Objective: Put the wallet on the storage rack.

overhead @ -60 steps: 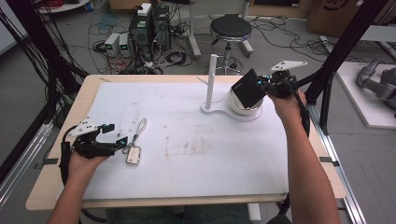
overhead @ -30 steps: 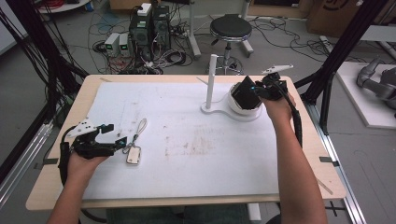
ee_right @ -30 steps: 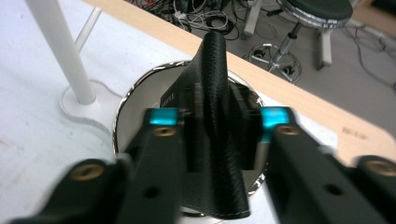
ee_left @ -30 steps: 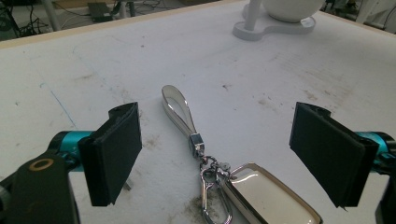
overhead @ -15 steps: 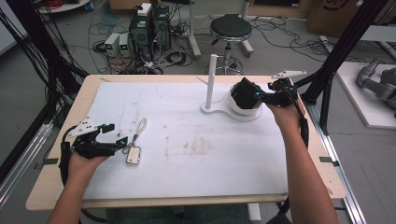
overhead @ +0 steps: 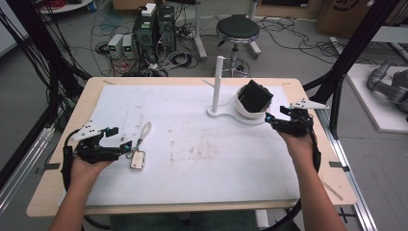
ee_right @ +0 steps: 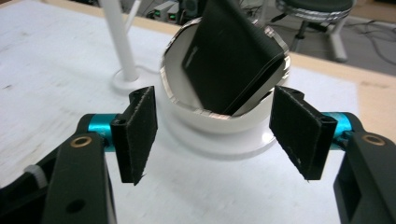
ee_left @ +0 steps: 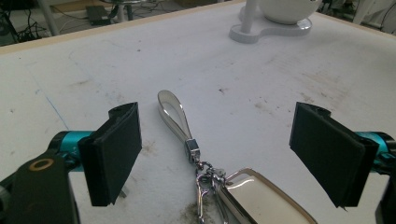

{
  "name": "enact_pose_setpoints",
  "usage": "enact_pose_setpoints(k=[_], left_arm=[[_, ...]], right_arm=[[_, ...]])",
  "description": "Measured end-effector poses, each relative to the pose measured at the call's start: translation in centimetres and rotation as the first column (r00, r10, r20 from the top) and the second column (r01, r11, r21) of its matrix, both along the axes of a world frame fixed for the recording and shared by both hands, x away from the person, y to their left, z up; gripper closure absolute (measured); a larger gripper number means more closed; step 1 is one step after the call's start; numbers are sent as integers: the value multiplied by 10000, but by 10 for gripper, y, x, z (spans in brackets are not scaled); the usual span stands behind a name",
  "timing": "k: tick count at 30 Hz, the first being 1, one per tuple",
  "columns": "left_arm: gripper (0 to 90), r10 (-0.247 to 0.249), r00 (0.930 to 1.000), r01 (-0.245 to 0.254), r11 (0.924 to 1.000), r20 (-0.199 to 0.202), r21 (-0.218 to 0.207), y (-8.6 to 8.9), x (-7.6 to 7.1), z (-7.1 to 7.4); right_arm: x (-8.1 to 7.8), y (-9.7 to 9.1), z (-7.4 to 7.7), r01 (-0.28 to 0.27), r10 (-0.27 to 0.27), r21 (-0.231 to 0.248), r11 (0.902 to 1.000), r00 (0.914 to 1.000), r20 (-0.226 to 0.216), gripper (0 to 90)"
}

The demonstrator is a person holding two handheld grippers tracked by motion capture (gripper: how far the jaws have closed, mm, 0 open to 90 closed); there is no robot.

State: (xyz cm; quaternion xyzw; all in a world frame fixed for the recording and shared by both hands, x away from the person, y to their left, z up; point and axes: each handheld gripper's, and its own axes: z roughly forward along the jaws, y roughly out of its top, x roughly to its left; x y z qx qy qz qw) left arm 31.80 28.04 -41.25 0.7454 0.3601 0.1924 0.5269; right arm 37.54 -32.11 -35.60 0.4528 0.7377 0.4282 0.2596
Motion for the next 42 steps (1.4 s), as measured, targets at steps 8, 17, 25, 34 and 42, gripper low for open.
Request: enact_pose_setpoints(k=[8, 17, 25, 34, 42], left_arm=[[169, -56, 10000, 56, 10000, -14, -11, -2, 2, -1], [169, -297, 9995, 297, 9996, 105, 3, -9, 3, 1], [169, -288, 9996, 287, 9996, 38, 59, -10, 4, 0], [169, -325, 9994, 326, 9994, -101, 128, -12, 6, -3], [169, -318, 9992, 325, 9991, -246, 254, -18, 9, -7]], right_arm=[[-26, 13, -24, -342, 327, 295, 9990, 9983, 492, 252], [-34, 21, -49, -609, 603, 228, 9979, 9978, 286, 205], [-31, 21, -53, -663, 663, -53, 9978, 9978, -6, 205], [-31, 20, -53, -646, 646, -65, 9979, 9979, 23, 204], [-33, 23, -53, -717, 717, -173, 9973, 9974, 6, 205]])
